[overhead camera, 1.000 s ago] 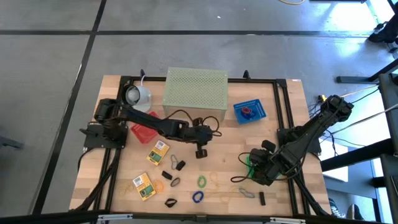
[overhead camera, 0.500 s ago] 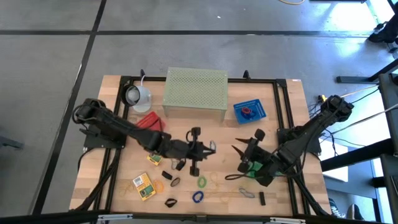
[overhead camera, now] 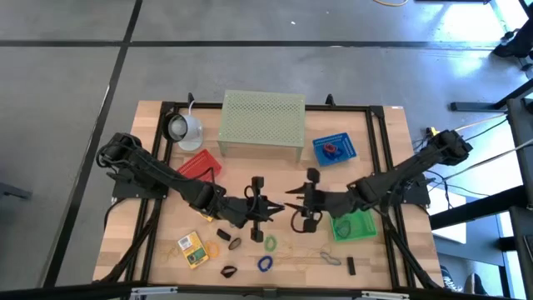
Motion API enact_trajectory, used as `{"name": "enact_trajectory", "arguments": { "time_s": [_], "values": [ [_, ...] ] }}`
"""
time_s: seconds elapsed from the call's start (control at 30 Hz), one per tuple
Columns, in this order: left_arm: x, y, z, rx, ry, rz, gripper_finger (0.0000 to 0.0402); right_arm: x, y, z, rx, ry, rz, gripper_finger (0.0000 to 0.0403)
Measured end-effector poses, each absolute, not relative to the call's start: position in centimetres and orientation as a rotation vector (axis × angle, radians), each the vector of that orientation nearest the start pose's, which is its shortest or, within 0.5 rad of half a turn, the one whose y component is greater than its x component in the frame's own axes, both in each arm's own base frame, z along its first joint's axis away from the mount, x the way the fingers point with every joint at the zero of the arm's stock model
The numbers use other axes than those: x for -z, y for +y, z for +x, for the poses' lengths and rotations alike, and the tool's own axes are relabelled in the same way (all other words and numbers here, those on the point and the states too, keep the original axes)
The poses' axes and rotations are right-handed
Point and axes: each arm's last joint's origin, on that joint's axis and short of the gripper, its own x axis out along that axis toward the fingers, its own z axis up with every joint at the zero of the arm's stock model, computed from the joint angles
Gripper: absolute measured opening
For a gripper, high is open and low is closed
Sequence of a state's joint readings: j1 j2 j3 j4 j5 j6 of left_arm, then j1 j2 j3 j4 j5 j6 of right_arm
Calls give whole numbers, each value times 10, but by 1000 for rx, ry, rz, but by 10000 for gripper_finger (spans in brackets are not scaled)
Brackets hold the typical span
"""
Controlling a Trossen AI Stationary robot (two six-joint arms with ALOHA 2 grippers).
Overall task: Pick & Place Office Desk Supplies
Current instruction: Put the blue rubber band into the green bin
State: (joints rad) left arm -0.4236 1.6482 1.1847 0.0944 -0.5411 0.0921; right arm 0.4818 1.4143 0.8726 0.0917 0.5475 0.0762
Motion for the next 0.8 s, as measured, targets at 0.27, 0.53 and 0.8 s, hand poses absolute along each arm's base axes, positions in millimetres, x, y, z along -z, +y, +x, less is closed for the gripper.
{"name": "enact_trajectory", "arguments": {
  "time_s": [0.27,0.53,0.8],
  "values": [
    [-277,-139,346,-102,333,262,6,-245,117,290,-137,390,-123,158],
    [-277,-137,347,-107,335,276,8,-229,115,300,-193,448,-119,158],
    [-276,-137,346,-102,350,287,8,-222,108,297,-35,515,-179,158]
  ]
}}
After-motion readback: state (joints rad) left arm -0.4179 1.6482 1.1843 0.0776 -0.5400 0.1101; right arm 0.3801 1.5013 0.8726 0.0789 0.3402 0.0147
